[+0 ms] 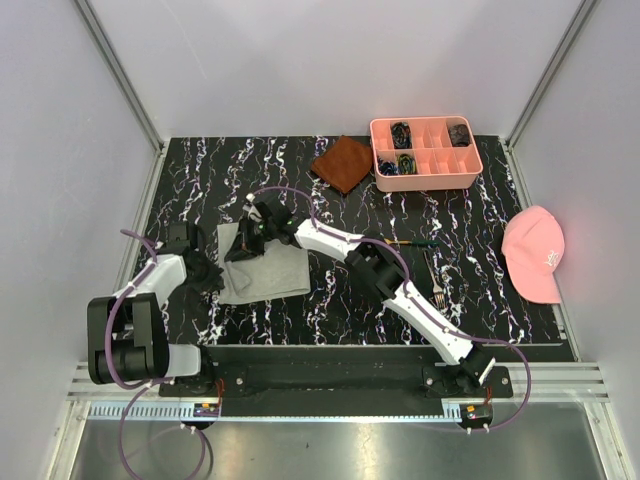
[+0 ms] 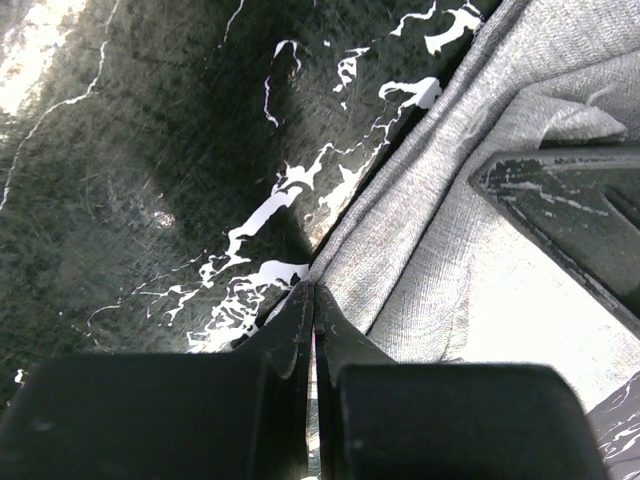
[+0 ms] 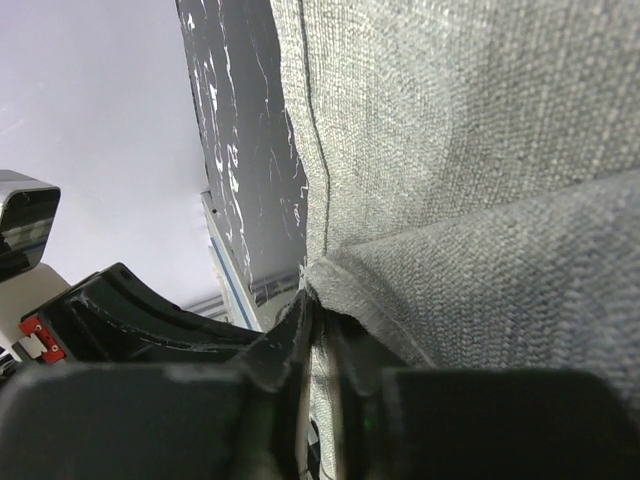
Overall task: Fold the napkin into a case and place the utensils inside
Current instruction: Fold the rectangle-folded napkin at the center of the board.
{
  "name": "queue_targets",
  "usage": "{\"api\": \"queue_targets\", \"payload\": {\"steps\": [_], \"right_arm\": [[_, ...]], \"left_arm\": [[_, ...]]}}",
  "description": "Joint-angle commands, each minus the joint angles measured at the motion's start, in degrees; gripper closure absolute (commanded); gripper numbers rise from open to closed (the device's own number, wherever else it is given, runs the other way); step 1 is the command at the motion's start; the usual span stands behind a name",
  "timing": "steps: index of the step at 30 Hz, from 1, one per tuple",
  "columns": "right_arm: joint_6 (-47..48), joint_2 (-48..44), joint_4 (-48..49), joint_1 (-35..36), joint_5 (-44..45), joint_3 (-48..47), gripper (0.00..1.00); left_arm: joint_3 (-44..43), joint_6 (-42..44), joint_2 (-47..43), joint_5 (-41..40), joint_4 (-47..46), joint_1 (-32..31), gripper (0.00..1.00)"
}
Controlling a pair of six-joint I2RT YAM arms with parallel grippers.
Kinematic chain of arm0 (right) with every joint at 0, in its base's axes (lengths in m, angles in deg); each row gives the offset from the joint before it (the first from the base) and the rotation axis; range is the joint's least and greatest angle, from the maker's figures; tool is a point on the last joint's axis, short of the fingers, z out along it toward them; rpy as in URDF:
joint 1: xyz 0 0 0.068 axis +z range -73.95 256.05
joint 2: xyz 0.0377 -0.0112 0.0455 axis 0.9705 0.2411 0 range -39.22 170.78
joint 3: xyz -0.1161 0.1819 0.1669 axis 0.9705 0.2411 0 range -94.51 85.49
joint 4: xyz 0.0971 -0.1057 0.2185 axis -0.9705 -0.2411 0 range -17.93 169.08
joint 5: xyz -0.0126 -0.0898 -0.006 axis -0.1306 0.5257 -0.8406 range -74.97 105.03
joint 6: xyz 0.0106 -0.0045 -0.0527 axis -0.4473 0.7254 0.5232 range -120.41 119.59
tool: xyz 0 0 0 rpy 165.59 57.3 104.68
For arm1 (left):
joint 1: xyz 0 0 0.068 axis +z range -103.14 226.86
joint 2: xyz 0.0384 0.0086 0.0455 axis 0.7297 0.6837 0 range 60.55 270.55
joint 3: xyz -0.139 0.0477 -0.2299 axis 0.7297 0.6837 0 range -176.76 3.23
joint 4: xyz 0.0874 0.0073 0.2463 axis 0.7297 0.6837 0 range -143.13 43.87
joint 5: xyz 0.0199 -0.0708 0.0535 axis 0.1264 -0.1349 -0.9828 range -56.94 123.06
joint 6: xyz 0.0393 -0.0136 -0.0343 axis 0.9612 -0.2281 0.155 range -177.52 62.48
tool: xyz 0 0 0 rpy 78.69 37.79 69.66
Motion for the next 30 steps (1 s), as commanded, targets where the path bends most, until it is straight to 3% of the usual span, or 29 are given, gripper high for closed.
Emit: {"api": "queue_targets", "payload": {"steps": [1, 7, 10, 17, 21, 22, 24, 25, 26, 30], "right_arm": [[-0.8, 0.6, 1.9, 0.9, -2.7, -3.7, 0.80], [3.3, -4.9, -3.4, 0.6, -2.8, -2.6, 0.55], [5.4, -8.9, -5.7, 0.0, -2.8, -0.7, 0.44], [10.2, -19.8, -7.1, -3.8, -1.3, 9.5, 0.31], [13.1, -26.8, -6.6, -6.6, 0.2, 19.5, 0.30], [13.5, -27.8, -6.2, -7.4, 0.7, 21.7, 0.31], [13.6, -31.0, -3.7, -9.4, 1.8, 28.8, 0.44], [13.7, -31.7, -2.8, -10.0, 2.1, 31.0, 0.51], [14.4, -32.8, -2.3, -10.8, 2.2, 34.4, 0.64], [16.3, -33.0, -1.0, -10.9, 2.1, 39.5, 0.91]], "left_arm": [[0.2, 1.2, -3.2, -1.5, 1.7, 0.1, 1.00], [-3.8, 4.2, -11.2, -3.2, 5.7, 0.2, 0.83], [-6.1, 6.5, -12.9, 0.8, 6.2, 0.1, 0.78], [-10.3, 9.9, -9.7, 8.6, 5.4, 0.0, 0.78], [-13.8, 12.5, -4.1, 13.6, 4.2, -2.3, 0.77], [-14.7, 12.9, -1.3, 13.0, 4.1, -3.5, 0.77], [-17.5, 12.4, 1.9, 12.7, 3.9, -7.0, 0.79], [-18.3, 11.9, 5.1, 12.8, 3.6, -7.9, 0.80], [-19.7, 11.2, 6.6, 12.2, 3.0, -9.8, 0.82], [-21.3, 7.6, 11.5, 9.0, -1.3, -12.6, 0.85]]}}
